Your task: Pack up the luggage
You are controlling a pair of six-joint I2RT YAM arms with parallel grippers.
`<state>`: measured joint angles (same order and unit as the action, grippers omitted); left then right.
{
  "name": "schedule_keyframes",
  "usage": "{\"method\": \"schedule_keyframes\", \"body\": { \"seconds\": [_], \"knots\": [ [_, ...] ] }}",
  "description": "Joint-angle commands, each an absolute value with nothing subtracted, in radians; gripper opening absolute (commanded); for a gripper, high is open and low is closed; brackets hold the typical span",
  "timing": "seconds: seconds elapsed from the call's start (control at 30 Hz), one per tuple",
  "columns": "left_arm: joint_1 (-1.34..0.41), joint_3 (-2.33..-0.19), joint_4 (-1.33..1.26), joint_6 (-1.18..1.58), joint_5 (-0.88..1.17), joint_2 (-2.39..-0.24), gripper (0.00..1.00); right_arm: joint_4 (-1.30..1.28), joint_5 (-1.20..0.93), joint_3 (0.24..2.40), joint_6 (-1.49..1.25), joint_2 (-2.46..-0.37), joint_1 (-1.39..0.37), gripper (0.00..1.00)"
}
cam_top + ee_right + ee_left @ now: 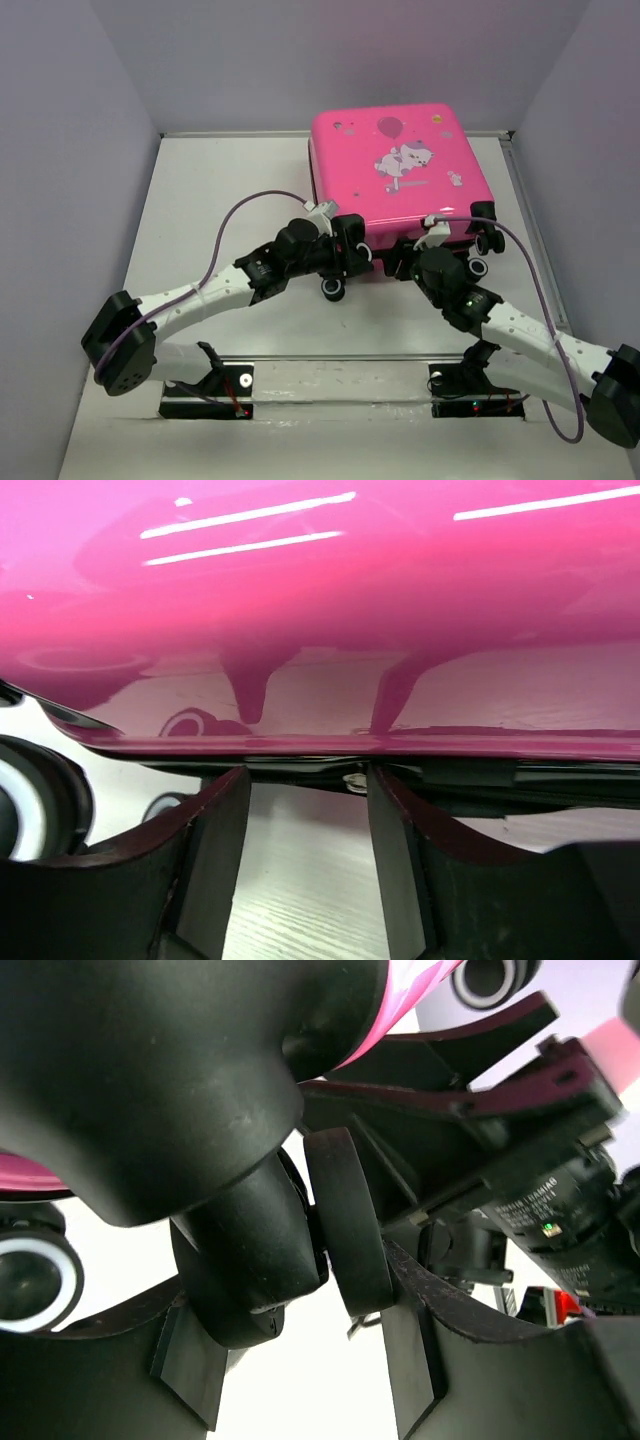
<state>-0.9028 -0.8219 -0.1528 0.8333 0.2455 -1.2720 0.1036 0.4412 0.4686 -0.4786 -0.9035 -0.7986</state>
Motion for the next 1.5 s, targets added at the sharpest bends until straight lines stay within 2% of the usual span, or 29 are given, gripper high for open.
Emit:
{"method": "schedule_keyframes", "body": {
  "seconds": [0.0,0.23,0.47,0.83,0.97,1.07,1.13,1.23,1.33,1.37,1.47],
  "knots": [
    [-0.933,-0.836,-0.525,0.687,0.290,-1.213,0.06,0.006,0.358,0.463,-0.460,-0.871,-0.723,0.54],
    [-0.933,-0.847,-0.474,0.655,0.267,-1.166,0.06,-0.034,0.342,0.436,-0.500,-0.852,-0.712,0.52],
    [-0.934,-0.890,-0.440,0.658,0.259,-1.137,0.06,-0.017,0.351,0.472,-0.457,-0.914,-0.703,0.55],
    [-0.934,-0.870,-0.426,0.657,0.267,-1.166,0.06,0.150,0.292,0.491,-0.413,-0.950,-0.693,0.46],
    [-0.934,-0.861,-0.426,0.655,0.264,-1.160,0.06,0.161,0.302,0.499,-0.390,-0.930,-0.693,0.52],
    [-0.934,-0.856,-0.426,0.658,0.265,-1.155,0.06,0.167,0.328,0.512,-0.374,-0.949,-0.693,0.52],
    [-0.934,-0.854,-0.425,0.658,0.264,-1.151,0.06,0.179,0.359,0.514,-0.361,-0.966,-0.693,0.46],
    [-0.934,-0.854,-0.419,0.657,0.262,-1.144,0.06,0.196,0.409,0.511,-0.350,-0.989,-0.693,0.29],
    [-0.934,-0.854,-0.417,0.655,0.262,-1.144,0.06,0.218,0.437,0.502,-0.347,-0.989,-0.693,0.20],
    [-0.934,-0.856,-0.416,0.653,0.261,-1.144,0.06,0.224,0.448,0.497,-0.347,-0.980,-0.693,0.11],
    [-0.934,-0.864,-0.397,0.646,0.250,-1.140,0.06,0.222,0.474,0.482,-0.348,-0.950,-0.693,0.07]
  ]
}}
